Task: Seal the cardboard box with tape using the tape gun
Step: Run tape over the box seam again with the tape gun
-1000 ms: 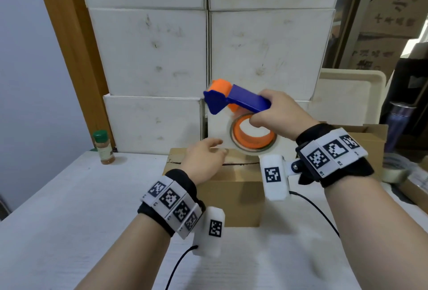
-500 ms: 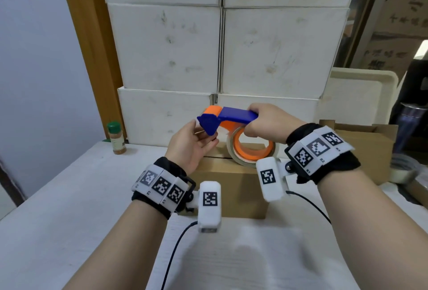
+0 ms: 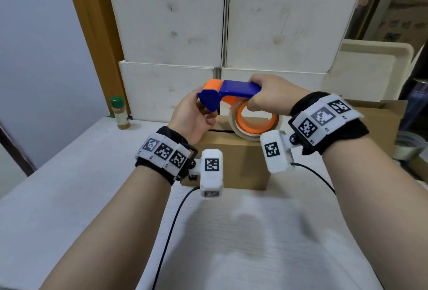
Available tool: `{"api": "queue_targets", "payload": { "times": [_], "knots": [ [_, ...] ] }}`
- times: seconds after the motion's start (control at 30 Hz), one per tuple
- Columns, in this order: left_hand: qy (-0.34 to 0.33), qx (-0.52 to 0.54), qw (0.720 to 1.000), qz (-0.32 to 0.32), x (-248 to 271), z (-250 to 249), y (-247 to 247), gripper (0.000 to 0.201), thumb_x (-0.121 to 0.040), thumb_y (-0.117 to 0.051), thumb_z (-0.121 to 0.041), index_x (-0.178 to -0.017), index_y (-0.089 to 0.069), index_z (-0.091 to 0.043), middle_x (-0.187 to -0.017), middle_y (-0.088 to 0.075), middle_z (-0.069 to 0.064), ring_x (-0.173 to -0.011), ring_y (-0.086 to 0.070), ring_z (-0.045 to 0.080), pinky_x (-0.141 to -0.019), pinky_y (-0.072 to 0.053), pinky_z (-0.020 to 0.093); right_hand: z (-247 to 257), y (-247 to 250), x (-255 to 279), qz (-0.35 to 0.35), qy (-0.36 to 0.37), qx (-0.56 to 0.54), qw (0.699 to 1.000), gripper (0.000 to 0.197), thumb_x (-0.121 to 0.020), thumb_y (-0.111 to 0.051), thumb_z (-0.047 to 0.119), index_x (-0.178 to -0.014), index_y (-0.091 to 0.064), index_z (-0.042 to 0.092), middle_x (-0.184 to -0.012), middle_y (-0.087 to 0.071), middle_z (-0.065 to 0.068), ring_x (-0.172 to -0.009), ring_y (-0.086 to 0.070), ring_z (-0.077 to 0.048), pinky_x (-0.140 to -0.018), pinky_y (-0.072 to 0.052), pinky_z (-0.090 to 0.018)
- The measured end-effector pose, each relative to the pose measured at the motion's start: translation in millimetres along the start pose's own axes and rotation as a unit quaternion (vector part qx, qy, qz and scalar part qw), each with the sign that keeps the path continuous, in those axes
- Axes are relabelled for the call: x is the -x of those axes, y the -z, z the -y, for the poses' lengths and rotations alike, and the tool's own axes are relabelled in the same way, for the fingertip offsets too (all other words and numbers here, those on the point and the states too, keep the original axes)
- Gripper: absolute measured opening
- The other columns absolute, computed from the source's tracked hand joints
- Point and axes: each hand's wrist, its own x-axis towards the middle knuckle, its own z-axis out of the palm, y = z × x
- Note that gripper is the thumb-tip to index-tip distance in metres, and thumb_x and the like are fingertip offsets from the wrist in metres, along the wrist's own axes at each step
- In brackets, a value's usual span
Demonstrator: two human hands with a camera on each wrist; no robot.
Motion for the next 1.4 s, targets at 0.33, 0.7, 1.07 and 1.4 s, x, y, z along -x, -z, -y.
{"api": "queue_targets", "payload": {
  "times": [0.33, 0.7, 1.07, 1.4],
  "knots": [
    [-0.003, 0.012, 1.0, -0.002, -2, 1, 1, 0.019, -0.096, -0.032, -0.013, -0.093, -0.051, -0.01, -0.064, -0.051, 0.003, -0.055, -0.039, 0.013, -0.052, -0.029, 0.021, 1, -2, -3, 0.001, 0.005, 0.005, 1.0, 0.025, -0.077, -0.061, 0.009, -0.098, -0.051, 0.017, -0.074, -0.049, 0.001, -0.061, -0.046, -0.013, -0.053, -0.035, -0.023],
    [0.0, 0.023, 1.0, -0.013, -6, 2, 2, 0.018, -0.099, -0.035, -0.013, -0.092, -0.051, -0.01, -0.063, -0.059, 0.003, -0.052, -0.042, 0.011, -0.044, -0.035, 0.018, -1, -3, -5, -0.001, 0.007, 0.0, 1.0, 0.025, -0.076, -0.062, 0.009, -0.098, -0.053, 0.015, -0.076, -0.051, 0.0, -0.062, -0.048, -0.014, -0.055, -0.037, -0.024],
    [-0.031, 0.0, 0.996, -0.085, -9, 7, -3, 0.012, -0.098, -0.041, -0.011, -0.096, -0.051, -0.004, -0.077, -0.054, 0.009, -0.065, -0.049, 0.015, -0.059, -0.042, 0.019, -1, -4, -7, -0.002, 0.007, 0.001, 1.0, 0.026, -0.076, -0.062, 0.01, -0.1, -0.053, 0.016, -0.076, -0.052, -0.001, -0.065, -0.048, -0.015, -0.056, -0.038, -0.024],
    [-0.035, 0.002, 0.996, -0.086, -10, 7, -2, 0.015, -0.093, -0.038, -0.003, -0.087, -0.052, -0.007, -0.077, -0.055, 0.01, -0.065, -0.049, 0.016, -0.061, -0.041, 0.02, -2, -5, -8, -0.004, 0.01, 0.001, 1.0, 0.025, -0.076, -0.062, 0.01, -0.099, -0.053, 0.016, -0.075, -0.051, 0.0, -0.064, -0.048, -0.014, -0.056, -0.038, -0.024]
  ]
}}
